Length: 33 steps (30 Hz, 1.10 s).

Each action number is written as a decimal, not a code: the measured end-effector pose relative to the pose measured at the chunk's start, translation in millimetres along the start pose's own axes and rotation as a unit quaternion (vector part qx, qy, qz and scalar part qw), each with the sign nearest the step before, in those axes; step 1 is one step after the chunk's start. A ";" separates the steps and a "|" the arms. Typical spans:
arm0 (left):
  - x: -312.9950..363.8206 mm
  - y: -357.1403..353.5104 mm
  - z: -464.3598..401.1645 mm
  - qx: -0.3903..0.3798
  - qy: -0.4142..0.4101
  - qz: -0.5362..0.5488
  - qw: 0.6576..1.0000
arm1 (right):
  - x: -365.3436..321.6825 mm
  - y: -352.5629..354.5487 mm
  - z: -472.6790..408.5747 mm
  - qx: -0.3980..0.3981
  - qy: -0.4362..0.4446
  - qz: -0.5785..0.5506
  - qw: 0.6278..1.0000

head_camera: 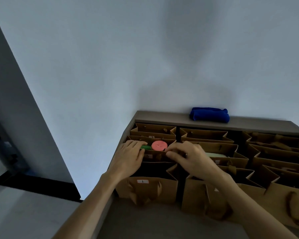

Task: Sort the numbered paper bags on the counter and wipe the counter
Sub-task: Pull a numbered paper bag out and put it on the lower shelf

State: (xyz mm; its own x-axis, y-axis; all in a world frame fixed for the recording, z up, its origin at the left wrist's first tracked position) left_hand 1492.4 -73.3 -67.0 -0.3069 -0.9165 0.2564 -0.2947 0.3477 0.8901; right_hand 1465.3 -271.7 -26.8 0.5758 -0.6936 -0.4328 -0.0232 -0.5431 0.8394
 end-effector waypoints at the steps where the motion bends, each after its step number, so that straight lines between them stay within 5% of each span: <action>1: 0.1 1.3 2.6 0.005 0.002 -0.001 1.000 | 5.7 2.9 -7.5 0.014 -0.004 0.002 1.000; 9: 2.0 10.2 14.8 0.028 -0.005 -0.013 1.000 | 31.6 -19.7 -51.3 -0.098 -0.072 0.139 0.983; 17: -3.9 8.3 14.9 0.012 0.016 -0.021 1.000 | 52.3 -13.0 -70.0 -0.106 -0.132 0.092 0.981; 27: 4.1 1.2 3.2 -0.029 -0.011 -0.045 0.999 | 39.2 -24.7 -39.6 -0.118 -0.056 0.113 0.985; 33: 6.3 3.3 1.0 -0.020 -0.025 -0.047 0.998 | 47.7 -18.3 -44.9 -0.057 -0.059 0.120 0.989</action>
State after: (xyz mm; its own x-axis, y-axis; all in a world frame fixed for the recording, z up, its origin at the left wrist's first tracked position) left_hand 1488.6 -77.8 -62.8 -0.3251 -0.9333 0.1527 -0.2878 0.2514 0.9241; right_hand 1530.0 -273.5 -48.1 0.4647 -0.8503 -0.2472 -0.0505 -0.3042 0.9513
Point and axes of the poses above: each hand's wrist, its own z-axis away from the middle knuckle, its own y-axis out of the back of the hand, x = y × z, the point moved 7 cm from there along -z, towards the middle knuckle, and after that the axes turned 1 degree about -y, right-handed, at the moved point
